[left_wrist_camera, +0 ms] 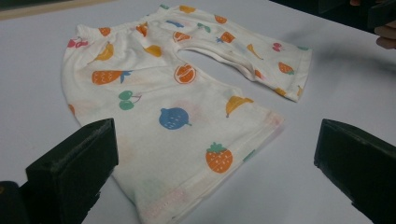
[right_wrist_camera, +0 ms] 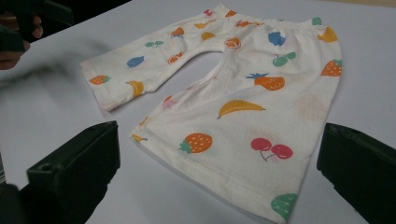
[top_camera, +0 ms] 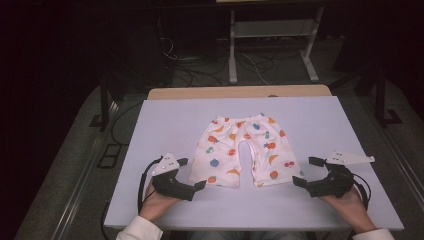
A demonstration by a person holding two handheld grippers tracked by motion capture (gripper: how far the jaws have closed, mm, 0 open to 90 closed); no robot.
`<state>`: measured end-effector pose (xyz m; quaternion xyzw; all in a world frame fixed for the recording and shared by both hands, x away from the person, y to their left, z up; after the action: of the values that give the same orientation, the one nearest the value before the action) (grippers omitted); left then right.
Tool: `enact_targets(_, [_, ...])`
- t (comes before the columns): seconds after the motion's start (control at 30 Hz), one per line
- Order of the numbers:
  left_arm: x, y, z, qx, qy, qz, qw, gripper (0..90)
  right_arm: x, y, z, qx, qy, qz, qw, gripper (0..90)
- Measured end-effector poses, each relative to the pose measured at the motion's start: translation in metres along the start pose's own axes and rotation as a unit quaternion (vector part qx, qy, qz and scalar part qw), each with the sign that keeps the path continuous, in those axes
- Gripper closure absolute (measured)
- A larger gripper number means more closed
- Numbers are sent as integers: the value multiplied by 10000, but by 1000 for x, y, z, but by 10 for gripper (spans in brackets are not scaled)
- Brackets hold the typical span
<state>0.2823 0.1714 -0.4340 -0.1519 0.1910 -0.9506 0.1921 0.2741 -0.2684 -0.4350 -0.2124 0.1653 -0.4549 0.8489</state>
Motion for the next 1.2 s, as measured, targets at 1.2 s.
enact_targets(1.2, [3,-1,-1,111,-79,89,9999,0,-1,0,15,-31,7,-176,9998,0])
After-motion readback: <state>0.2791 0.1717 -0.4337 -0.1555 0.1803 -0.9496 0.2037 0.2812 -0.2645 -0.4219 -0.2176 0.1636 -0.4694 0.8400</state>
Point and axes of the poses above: each handheld gripper's, and its own axes: y roughly forward along the jaws, z roughly out of its top, x roughly to its right, the point moved 2 cm from there along y, roughly forward along the jaws, and after that the axes turned 13 degrees about -z, right-handed, at the moved point
